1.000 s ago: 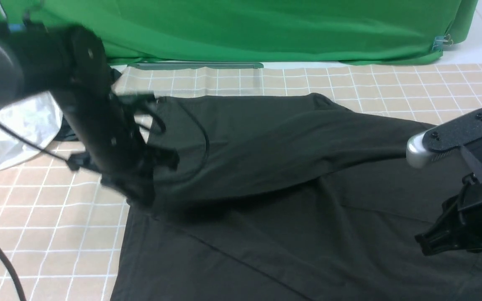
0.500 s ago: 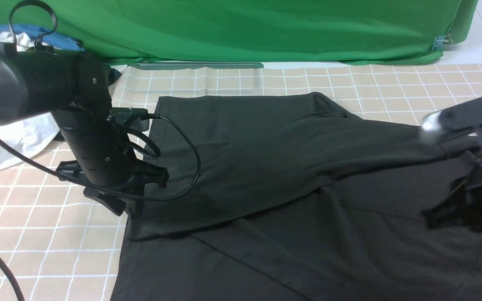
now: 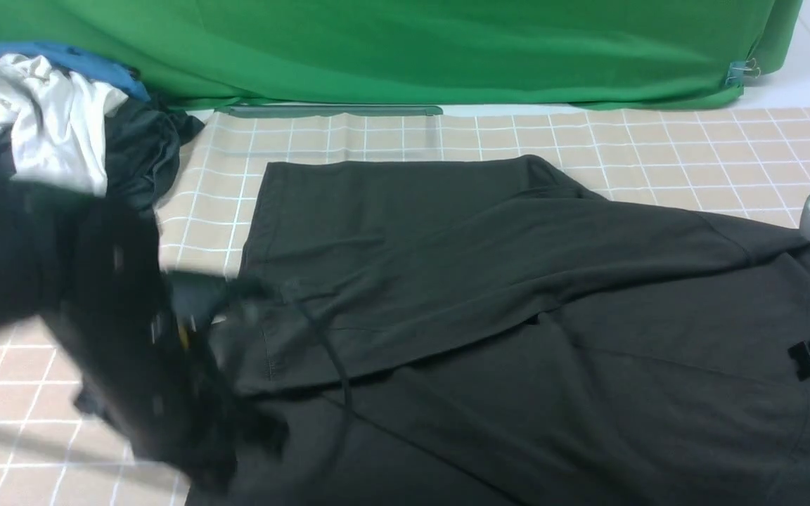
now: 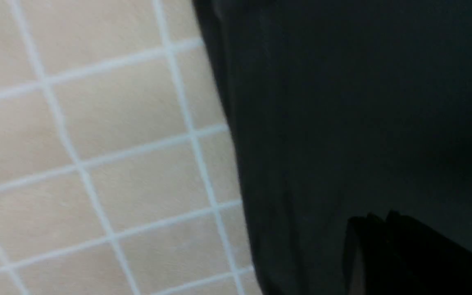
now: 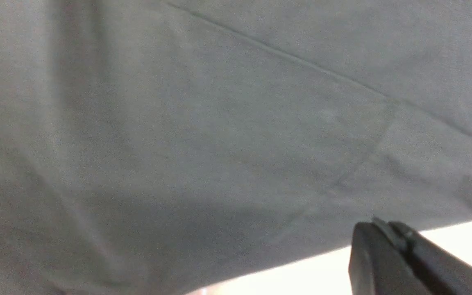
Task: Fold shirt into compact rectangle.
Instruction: 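Grasp the near edge of the shirt at its hem and shoulder corners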
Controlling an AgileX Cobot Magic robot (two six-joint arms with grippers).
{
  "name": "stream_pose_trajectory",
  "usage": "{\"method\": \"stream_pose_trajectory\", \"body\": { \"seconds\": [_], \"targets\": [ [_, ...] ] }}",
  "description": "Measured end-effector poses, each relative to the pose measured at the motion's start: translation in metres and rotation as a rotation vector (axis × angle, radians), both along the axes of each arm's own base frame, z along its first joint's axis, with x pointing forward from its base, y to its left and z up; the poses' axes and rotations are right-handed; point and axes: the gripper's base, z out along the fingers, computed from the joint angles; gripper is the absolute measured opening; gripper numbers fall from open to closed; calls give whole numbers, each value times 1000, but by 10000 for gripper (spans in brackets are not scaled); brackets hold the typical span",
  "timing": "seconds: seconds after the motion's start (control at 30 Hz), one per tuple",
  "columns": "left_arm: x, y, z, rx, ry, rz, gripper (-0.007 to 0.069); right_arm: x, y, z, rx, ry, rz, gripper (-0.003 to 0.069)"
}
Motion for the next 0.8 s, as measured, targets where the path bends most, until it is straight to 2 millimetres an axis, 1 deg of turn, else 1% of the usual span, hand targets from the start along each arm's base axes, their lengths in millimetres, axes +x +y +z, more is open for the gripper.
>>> {"method": "stream_pose_trajectory", "body": {
  "seconds": [0.03,0.1,0.17,0.2,0.23,0.27,0.43,0.5,0.53,0.6,0.73,0.77,0.8],
  "targets": [
    [-12,-2,-8,7,11,-13,21,1,2,0,15,-8,10,47],
    [-25,-4,-18,22,24,-9,41,1,3,1,31,-16,22,47],
    [-35,-1,-27,55,52,17,97,2,4,1,40,-29,24,47],
    [-36,-1,-28,59,55,20,97,2,4,1,40,-30,24,47],
    [-41,3,-33,85,68,47,168,3,5,2,44,-40,26,47],
    [-42,4,-35,95,69,62,195,4,5,2,46,-44,27,47],
    [-47,9,-41,112,75,129,452,5,5,2,48,-63,43,47],
    [-49,10,-44,110,77,138,519,5,6,2,50,-64,43,47],
    [-49,10,-44,111,78,139,526,5,6,2,54,-63,43,47],
    [-51,12,-46,107,72,159,581,5,6,2,48,-64,58,47],
    [-54,13,-48,96,55,165,571,5,6,2,46,-64,63,50],
    [-54,14,-48,96,54,163,552,5,6,2,45,-64,64,50],
    [-54,14,-48,95,55,157,510,5,6,2,45,-64,64,51]
  ]
}}
